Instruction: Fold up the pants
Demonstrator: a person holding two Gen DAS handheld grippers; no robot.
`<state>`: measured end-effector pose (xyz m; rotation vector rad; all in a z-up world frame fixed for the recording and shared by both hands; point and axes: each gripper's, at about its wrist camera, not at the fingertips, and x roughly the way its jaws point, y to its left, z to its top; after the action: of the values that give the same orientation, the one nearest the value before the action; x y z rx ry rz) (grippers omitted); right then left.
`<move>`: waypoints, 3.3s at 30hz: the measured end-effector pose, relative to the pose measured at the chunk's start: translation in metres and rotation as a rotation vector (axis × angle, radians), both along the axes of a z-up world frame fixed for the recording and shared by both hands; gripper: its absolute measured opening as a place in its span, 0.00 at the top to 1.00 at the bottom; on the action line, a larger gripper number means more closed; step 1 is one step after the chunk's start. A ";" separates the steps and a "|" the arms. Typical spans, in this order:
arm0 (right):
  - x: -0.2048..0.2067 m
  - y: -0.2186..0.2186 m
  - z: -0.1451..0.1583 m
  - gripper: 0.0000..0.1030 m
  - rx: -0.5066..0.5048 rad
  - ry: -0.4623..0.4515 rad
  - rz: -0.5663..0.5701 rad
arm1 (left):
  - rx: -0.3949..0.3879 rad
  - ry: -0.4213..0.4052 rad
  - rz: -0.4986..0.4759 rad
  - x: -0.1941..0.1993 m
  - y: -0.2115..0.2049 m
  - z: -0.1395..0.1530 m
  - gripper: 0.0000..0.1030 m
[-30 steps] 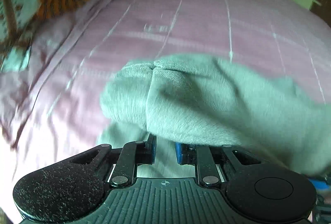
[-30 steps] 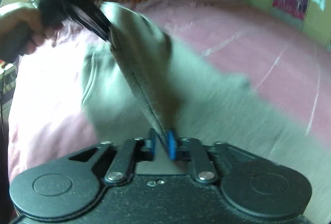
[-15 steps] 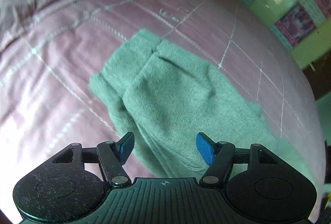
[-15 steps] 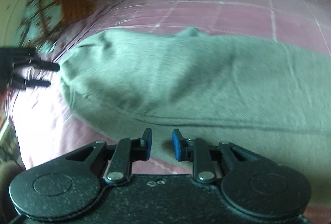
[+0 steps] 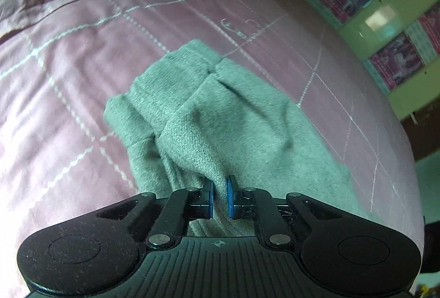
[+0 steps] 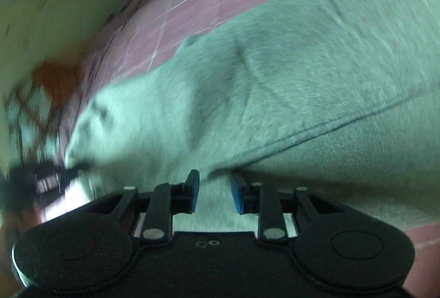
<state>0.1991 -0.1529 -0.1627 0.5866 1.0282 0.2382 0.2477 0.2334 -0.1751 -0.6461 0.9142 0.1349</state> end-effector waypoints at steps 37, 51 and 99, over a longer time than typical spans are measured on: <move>-0.057 -0.030 0.028 0.75 -0.181 -0.102 -0.016 | 0.116 0.010 -0.263 -0.044 -0.096 0.014 0.90; -0.060 -0.140 0.004 0.78 -0.120 -0.067 -0.350 | 0.102 0.060 -0.260 -0.050 -0.106 -0.013 0.91; -0.074 -0.329 0.000 0.89 -0.131 -0.136 -0.772 | 0.251 0.064 -0.380 -0.048 -0.202 -0.010 0.91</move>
<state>0.1248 -0.4820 -0.1623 0.7923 0.6209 -0.4602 0.2001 0.0315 -0.1850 -0.2301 1.0466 -0.0697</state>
